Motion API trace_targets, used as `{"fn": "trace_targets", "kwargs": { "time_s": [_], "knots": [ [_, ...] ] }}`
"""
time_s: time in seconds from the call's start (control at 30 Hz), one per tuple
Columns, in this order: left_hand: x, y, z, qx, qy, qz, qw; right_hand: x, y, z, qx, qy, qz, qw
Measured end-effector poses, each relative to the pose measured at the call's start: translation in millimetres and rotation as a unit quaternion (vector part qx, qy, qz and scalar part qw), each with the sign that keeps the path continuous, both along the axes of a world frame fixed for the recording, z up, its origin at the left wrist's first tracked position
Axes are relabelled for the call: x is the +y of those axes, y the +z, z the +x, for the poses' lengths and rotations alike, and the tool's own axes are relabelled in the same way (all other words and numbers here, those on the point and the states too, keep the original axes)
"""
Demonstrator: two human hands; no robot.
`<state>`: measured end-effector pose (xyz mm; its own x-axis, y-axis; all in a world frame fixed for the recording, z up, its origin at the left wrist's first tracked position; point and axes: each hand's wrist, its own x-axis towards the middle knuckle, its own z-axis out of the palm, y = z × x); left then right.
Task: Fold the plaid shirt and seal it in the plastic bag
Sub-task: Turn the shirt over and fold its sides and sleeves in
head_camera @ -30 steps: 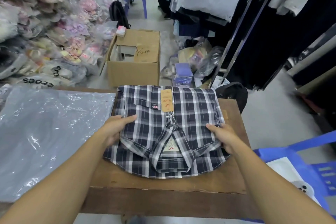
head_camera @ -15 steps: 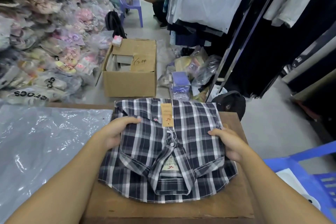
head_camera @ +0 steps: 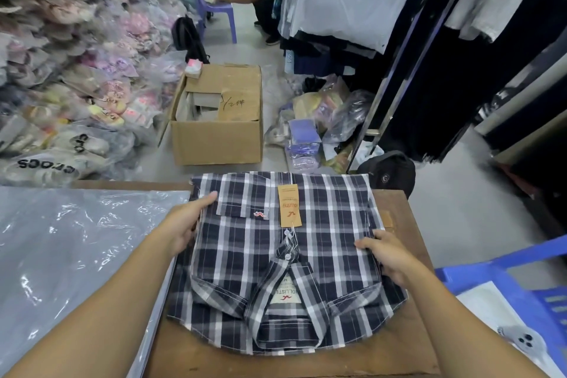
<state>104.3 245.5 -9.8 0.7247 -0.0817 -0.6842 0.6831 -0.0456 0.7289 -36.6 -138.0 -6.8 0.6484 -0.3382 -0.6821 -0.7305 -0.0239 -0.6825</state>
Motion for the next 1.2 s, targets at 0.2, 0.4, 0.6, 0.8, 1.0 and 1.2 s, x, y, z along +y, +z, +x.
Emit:
{"fn": "trace_targets", "kwargs": {
  "time_s": [0.2, 0.4, 0.6, 0.8, 1.0, 1.2],
  "knots": [
    [-11.8, 12.3, 36.8, -0.055, 0.103, -0.037, 0.992, -5.7, -6.5, -4.6, 0.010, 0.034, 0.006, 0.999],
    [-8.8, -5.4, 53.1, -0.029, 0.118, -0.051, 0.991, -10.9, -8.0, -8.6, 0.020, 0.016, 0.039, 0.999],
    [-22.6, -9.6, 51.7, -0.097, 0.056, 0.108, 0.988, -6.5, -2.6, -7.1, 0.032, 0.020, -0.013, 0.999],
    [-61.9, 13.1, 23.3, -0.253, -0.082, 0.428, 0.864, -2.3, 22.3, 15.9, 0.031, 0.084, -0.272, 0.958],
    [-111.2, -2.6, -24.7, -0.394, -0.427, 0.360, 0.730, -10.5, 18.0, 37.7, 0.041, 0.067, -0.295, 0.952],
    [-114.7, -31.5, -34.1, -0.303, -0.569, 0.374, 0.667, -36.7, -13.6, 32.4, 0.033, 0.095, -0.215, 0.971]
  ]
}}
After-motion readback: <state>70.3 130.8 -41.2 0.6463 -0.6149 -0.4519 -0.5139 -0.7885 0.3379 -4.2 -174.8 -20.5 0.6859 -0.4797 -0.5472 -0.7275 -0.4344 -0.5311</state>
